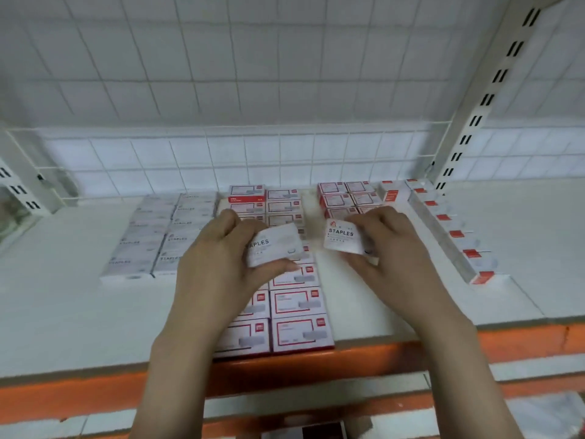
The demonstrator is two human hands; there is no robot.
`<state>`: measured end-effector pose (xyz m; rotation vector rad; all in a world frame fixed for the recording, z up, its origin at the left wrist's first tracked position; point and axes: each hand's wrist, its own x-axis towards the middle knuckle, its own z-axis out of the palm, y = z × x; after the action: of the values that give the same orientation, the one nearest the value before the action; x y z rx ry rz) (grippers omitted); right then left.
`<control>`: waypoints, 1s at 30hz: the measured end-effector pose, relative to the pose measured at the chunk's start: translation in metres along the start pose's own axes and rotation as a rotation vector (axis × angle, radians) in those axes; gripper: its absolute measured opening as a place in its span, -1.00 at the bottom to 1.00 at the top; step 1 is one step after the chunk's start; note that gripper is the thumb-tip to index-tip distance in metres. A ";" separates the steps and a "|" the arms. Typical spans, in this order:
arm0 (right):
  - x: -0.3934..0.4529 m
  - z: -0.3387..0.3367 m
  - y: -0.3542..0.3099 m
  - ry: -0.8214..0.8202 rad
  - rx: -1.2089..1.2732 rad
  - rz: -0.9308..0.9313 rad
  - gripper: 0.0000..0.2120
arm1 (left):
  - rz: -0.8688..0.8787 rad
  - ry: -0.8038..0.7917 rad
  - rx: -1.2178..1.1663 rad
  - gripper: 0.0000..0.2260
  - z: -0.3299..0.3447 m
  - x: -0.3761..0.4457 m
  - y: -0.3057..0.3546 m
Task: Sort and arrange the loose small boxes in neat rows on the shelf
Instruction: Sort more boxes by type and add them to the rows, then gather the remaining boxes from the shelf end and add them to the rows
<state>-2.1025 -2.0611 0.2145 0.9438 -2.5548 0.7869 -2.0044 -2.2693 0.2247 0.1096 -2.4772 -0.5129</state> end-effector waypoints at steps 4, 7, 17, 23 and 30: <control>-0.008 0.014 -0.031 -0.016 -0.015 -0.002 -0.60 | 0.044 -0.061 0.015 -0.46 -0.018 -0.010 -0.029; -0.011 0.017 -0.048 -0.031 -0.013 -0.004 -0.59 | 0.046 -0.089 -0.008 -0.51 -0.025 -0.017 -0.041; -0.018 0.036 -0.072 -0.103 -0.025 -0.025 -0.52 | -0.010 -0.142 -0.032 -0.51 -0.041 -0.045 -0.060; -0.022 0.047 -0.089 -0.145 -0.012 -0.070 -0.49 | -0.067 -0.104 0.083 -0.48 -0.045 -0.065 -0.072; -0.001 0.070 -0.132 -0.178 0.017 -0.081 -0.50 | -0.167 -0.146 0.036 -0.61 -0.071 -0.076 -0.120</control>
<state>-2.0201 -2.1853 0.2096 1.1634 -2.6430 0.7324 -1.9064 -2.3891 0.1902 0.3052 -2.6351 -0.5640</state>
